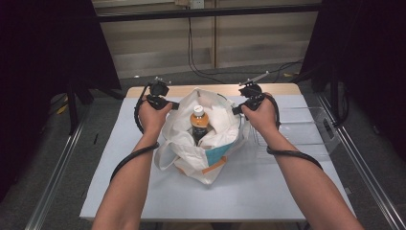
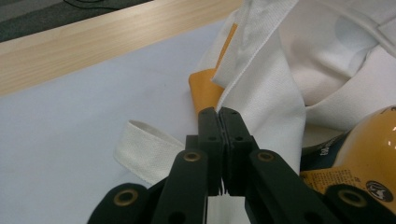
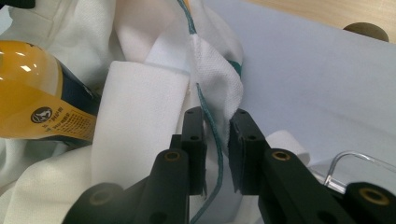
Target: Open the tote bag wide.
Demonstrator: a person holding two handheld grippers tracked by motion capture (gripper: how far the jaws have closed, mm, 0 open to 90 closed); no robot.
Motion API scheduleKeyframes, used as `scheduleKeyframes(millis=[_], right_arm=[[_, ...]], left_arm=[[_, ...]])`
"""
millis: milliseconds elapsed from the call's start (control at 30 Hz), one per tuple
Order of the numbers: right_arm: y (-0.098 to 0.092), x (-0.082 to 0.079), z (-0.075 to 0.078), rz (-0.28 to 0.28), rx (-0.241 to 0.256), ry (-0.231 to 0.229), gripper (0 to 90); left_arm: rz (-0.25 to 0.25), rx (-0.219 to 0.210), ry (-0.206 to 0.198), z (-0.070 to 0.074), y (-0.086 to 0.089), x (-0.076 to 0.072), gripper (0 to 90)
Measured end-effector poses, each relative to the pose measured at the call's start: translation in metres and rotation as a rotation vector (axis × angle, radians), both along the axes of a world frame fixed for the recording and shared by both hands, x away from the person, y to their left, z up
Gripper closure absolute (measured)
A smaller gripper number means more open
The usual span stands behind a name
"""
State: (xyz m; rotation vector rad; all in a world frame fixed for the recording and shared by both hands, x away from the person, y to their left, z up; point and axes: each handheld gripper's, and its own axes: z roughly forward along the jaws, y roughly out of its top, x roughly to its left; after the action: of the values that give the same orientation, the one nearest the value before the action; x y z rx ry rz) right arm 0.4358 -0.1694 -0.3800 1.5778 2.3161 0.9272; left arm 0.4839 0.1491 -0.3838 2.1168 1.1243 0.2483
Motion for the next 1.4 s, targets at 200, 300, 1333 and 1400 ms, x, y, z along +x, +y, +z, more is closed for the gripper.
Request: scheduleKeyframes(millis=[200, 300, 1333, 1400], right_arm=[[-0.001, 0.0, -0.006, -0.002, 0.002, 0.014, 80.7], [-0.001, 0.0, -0.009, 0.0, 0.004, 0.017, 81.1], [0.002, 0.001, -0.037, 0.002, -0.017, 0.06, 82.4], [0.003, 0.001, -0.037, 0.0, -0.014, 0.061, 82.4]], left_arm=[[-0.004, 0.035, 0.017, -0.005, -0.002, 0.002, 89.0], [0.009, 0.026, 0.02, -0.008, -0.004, 0.002, 88.9], [-0.002, 0.062, 0.062, -0.038, -0.006, 0.002, 89.0], [-0.005, 0.068, 0.062, -0.04, -0.005, 0.002, 89.0]])
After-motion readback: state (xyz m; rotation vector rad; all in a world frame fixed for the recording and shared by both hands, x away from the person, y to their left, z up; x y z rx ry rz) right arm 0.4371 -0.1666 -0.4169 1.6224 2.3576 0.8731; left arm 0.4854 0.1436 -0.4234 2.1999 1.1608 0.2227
